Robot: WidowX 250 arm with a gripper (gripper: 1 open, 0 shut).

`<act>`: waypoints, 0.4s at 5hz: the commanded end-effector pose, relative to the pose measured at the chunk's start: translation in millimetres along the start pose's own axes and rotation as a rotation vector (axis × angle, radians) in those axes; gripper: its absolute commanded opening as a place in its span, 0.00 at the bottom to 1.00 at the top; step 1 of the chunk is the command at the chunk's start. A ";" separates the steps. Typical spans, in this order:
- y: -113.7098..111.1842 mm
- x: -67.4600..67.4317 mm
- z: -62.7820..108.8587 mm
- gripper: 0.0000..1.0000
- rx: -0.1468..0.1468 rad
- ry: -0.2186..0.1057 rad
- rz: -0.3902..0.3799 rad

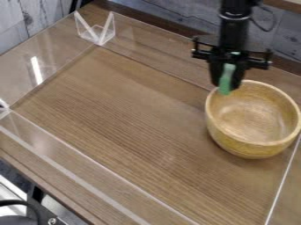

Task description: Put green stick into wooden bowl

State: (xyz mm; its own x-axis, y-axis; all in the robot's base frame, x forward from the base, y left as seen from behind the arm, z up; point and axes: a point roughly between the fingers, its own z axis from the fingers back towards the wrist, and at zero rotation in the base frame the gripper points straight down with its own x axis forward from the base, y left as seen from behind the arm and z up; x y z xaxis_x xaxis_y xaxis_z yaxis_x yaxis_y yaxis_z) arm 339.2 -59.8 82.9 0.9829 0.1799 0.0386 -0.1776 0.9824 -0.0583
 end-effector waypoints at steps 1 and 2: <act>-18.8 14.2 13.3 0.00 -0.030 -0.066 0.014; -25.8 15.5 9.2 1.00 -0.035 -0.065 0.023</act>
State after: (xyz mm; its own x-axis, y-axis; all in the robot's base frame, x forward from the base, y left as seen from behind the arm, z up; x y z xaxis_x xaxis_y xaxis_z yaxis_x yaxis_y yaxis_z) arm 347.3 -78.2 72.7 0.9781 0.2053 0.0344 -0.2028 0.9771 -0.0649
